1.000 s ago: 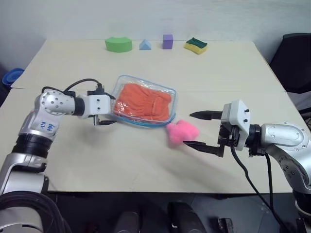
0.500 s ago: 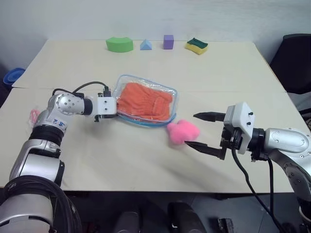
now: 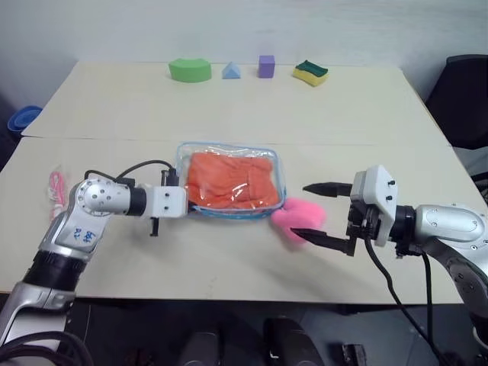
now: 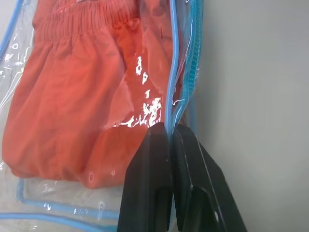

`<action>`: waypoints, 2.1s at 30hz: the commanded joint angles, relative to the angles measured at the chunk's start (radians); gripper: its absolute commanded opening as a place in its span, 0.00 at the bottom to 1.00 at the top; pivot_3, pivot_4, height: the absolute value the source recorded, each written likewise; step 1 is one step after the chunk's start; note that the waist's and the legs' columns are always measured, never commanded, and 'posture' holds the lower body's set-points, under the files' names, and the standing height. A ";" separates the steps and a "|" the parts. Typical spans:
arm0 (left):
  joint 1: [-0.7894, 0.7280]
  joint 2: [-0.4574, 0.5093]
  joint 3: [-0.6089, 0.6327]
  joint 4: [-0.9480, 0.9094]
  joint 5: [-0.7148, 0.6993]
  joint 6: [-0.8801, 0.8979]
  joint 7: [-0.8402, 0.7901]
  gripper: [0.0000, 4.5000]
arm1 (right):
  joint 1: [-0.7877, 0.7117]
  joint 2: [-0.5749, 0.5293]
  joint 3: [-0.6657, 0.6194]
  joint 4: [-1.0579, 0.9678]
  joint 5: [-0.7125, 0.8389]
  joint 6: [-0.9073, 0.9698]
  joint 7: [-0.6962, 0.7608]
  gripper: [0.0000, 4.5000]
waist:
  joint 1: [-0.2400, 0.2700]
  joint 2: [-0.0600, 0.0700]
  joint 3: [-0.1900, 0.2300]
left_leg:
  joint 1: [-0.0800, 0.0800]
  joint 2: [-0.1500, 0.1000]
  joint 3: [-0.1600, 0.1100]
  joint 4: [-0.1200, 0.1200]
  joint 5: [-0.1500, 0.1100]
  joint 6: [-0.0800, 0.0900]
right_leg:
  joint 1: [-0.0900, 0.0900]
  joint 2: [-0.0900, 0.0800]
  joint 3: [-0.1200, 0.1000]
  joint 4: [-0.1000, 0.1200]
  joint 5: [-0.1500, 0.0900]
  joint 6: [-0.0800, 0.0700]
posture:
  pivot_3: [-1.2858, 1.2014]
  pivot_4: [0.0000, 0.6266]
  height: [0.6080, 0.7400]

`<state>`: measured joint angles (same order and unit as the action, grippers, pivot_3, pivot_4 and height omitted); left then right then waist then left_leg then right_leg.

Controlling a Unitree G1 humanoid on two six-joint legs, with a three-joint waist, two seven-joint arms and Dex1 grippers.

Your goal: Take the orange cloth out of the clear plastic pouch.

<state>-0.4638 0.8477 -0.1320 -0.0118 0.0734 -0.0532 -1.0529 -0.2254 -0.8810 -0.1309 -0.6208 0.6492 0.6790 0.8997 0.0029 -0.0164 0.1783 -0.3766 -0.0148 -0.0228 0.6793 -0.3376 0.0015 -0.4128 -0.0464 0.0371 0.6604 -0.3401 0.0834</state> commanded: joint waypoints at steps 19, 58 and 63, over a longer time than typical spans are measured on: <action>0.161 0.014 0.235 -0.341 -0.350 0.509 -0.019 0.65 | 0.062 0.062 0.062 0.241 -0.152 -0.130 -0.005 1.00 | -0.010 0.000 0.000 | 0.001 0.000 0.000 0.000 0.000 0.000 | 0.000 0.001 0.000 0.001 0.000 0.000 | 0.52 0.24 1.00; -0.204 -0.191 -0.165 -0.167 -0.411 0.480 -0.162 0.66 | 0.139 0.068 0.136 -0.077 -0.088 0.048 -0.030 0.90 | -0.003 0.000 0.000 | 0.002 0.000 -0.001 0.001 0.002 -0.005 | 0.002 0.001 0.000 0.000 0.000 0.000 | 0.52 0.24 1.00; -0.255 -0.256 -0.232 -0.117 -0.363 0.407 -0.207 0.66 | 0.104 -0.027 0.027 -0.148 0.009 0.098 0.000 0.90 | -0.004 0.000 0.000 | 0.002 0.000 -0.001 0.001 0.002 -0.005 | 0.003 0.002 -0.001 0.000 0.000 0.000 | 0.52 0.24 1.00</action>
<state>-0.6961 0.6016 -0.3535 -0.1313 -0.3045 0.3897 -1.2455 -0.1003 -0.8886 -0.0504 -0.7226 0.6086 0.7613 0.8851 -0.0011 -0.0168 0.1780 -0.3743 -0.0151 -0.0239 0.6802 -0.3359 -0.0029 -0.4100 -0.0445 0.0367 0.6601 -0.3401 0.0835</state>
